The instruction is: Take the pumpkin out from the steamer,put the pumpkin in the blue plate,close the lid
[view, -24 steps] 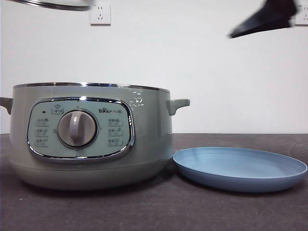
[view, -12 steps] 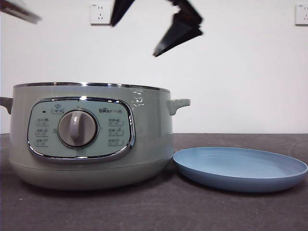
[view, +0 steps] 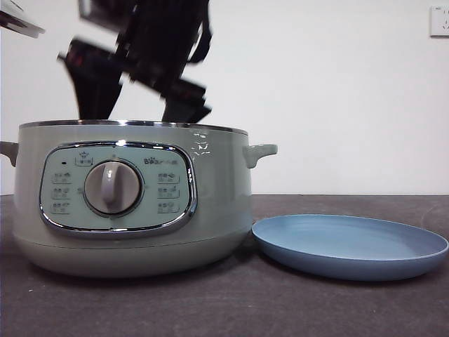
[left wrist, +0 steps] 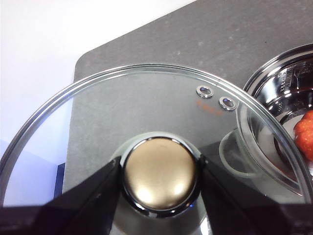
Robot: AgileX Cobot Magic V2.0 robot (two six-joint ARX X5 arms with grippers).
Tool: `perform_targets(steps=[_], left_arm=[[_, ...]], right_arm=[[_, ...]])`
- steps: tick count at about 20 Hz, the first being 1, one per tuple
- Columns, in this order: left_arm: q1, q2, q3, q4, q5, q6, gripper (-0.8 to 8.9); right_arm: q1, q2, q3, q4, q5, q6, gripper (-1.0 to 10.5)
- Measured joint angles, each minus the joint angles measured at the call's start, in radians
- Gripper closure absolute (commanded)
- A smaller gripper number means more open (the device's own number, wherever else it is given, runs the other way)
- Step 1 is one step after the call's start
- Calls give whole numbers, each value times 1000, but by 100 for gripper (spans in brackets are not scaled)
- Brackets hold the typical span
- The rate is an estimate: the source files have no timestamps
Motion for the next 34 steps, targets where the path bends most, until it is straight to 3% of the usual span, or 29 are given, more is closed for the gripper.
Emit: perform_targets(steps=[5, 7, 8, 9, 14, 18, 22, 24, 29, 34], left_arm=[[0, 0, 0, 0, 0, 0, 822], [0, 0, 0, 0, 0, 0, 822], [0, 0, 0, 0, 1, 0, 822], [0, 0, 0, 0, 0, 0, 822], [0, 0, 0, -1, 1, 0, 822], [0, 0, 0, 12, 5, 0, 822], [0, 0, 0, 37, 59, 0, 822], [0, 1, 0, 59, 58, 0, 822], [0, 2, 0, 77, 67, 0, 822], [0, 2, 0, 135, 113, 0, 822]], right_arm=[[-3, 74, 0, 27, 0, -7, 378], [-2, 75, 1, 39, 0, -6, 651], [-2, 75, 1, 33, 1, -7, 861], [-2, 75, 1, 31, 1, -7, 962], [-4, 49, 1, -6, 2, -7, 958], [-45, -174, 2, -153, 1, -7, 958], [-195, -315, 3, -407, 2, 73, 958], [-268, -354, -15, -453, 7, 121, 958], [-327, -500, -307, -345, 193, 223, 958], [-330, -648, -629, -29, 204, 256, 958]])
